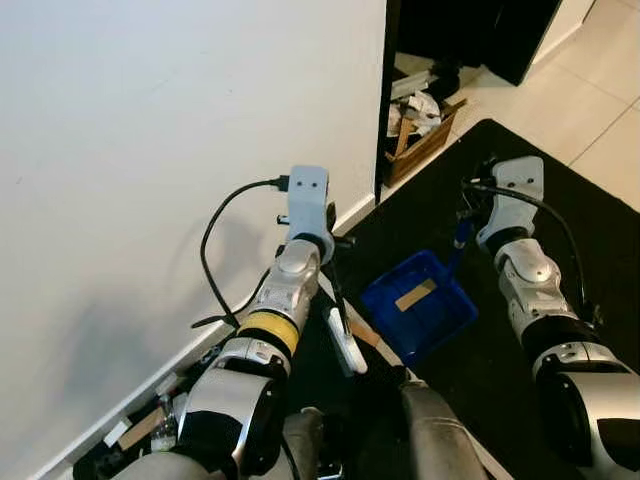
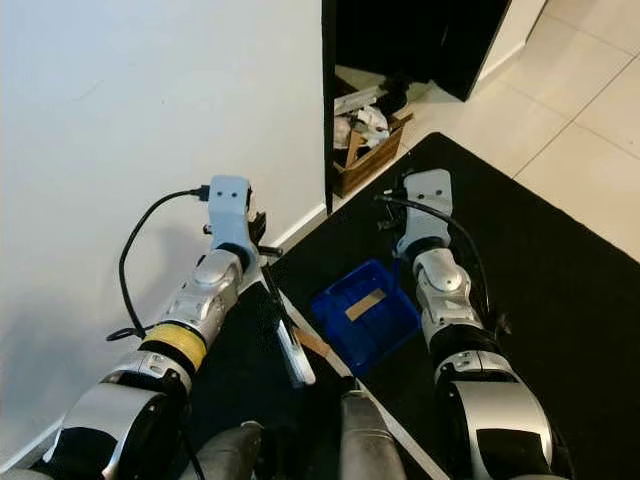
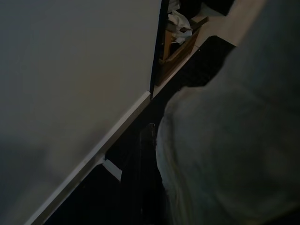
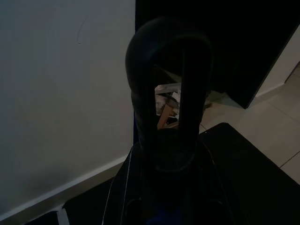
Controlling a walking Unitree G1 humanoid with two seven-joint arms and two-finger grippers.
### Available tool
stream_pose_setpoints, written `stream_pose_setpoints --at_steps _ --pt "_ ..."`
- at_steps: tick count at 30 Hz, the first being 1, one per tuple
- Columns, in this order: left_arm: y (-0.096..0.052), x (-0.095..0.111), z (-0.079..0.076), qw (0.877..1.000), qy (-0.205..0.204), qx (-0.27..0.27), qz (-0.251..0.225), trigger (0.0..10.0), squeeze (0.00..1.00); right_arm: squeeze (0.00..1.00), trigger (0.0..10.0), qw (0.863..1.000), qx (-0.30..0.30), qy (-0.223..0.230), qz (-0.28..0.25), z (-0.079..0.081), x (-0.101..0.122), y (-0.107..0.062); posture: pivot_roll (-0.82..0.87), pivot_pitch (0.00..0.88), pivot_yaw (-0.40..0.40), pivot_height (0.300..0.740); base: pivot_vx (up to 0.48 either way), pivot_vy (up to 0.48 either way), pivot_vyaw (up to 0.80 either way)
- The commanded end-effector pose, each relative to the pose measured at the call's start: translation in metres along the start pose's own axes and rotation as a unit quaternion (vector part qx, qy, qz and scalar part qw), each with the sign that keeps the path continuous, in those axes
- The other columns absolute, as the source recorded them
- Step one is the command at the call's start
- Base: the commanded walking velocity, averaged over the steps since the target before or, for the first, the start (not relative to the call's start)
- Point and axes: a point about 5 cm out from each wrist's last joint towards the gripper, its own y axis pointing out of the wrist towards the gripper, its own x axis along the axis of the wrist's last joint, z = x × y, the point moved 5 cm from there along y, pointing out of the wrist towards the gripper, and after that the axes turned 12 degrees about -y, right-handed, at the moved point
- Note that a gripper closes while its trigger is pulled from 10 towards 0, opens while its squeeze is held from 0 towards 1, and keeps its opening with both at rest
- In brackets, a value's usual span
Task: Sweep floor
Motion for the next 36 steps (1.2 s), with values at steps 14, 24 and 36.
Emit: stream_pose_setpoints --at_steps 14,24,36 --pt "0.006 0.001 -0.053 0.987 -0.143 -0.075 0.001 10.0 0.00 0.00 10.0 0.999 0.012 0.031 0.034 0.014 -0.018 -0.007 -0.09 0.317 0.117 0.740 0.000 0.000 0.00" --pt "0.010 0.025 -0.059 0.980 -0.179 -0.086 -0.029 10.0 0.00 0.00 10.0 0.999 0.014 0.032 0.036 0.014 -0.018 -0.007 -0.07 0.313 0.108 0.740 0.000 0.000 0.00" --pt "-0.012 0.068 -0.026 0.984 0.093 -0.124 -0.085 10.0 0.00 0.00 10.0 0.999 0.013 0.034 0.034 0.013 -0.017 -0.006 -0.03 0.302 0.102 0.740 0.000 0.000 0.00"
